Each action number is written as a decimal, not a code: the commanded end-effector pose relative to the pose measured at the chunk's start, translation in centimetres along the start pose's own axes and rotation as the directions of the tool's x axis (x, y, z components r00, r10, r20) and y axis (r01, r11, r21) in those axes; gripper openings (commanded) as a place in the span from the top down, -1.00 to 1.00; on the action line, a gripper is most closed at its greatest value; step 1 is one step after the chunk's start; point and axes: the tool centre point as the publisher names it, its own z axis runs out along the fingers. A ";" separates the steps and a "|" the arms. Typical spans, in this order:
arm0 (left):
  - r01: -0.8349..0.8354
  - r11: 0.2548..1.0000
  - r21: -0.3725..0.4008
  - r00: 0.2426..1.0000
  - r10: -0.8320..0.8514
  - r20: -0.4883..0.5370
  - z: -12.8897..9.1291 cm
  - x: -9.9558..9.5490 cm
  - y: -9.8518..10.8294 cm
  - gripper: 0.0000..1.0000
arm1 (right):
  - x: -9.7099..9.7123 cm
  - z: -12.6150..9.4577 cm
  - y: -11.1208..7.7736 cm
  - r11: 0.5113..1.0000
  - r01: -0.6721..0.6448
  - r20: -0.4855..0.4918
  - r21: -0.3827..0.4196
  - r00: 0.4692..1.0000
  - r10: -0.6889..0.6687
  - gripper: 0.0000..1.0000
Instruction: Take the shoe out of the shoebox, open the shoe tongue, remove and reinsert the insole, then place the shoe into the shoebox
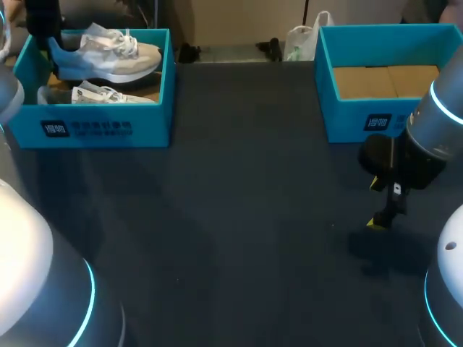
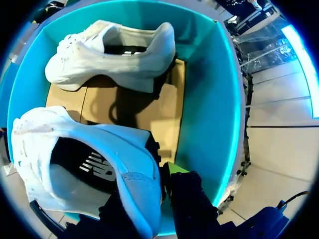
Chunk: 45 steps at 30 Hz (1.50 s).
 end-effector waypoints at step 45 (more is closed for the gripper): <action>-0.088 0.995 0.041 0.994 0.085 0.064 3.4 -0.2 1.0 -1.00 | 0.1 0.0 0.0 1.000 0.000 0.002 0.001 1.000 0.000 -1.00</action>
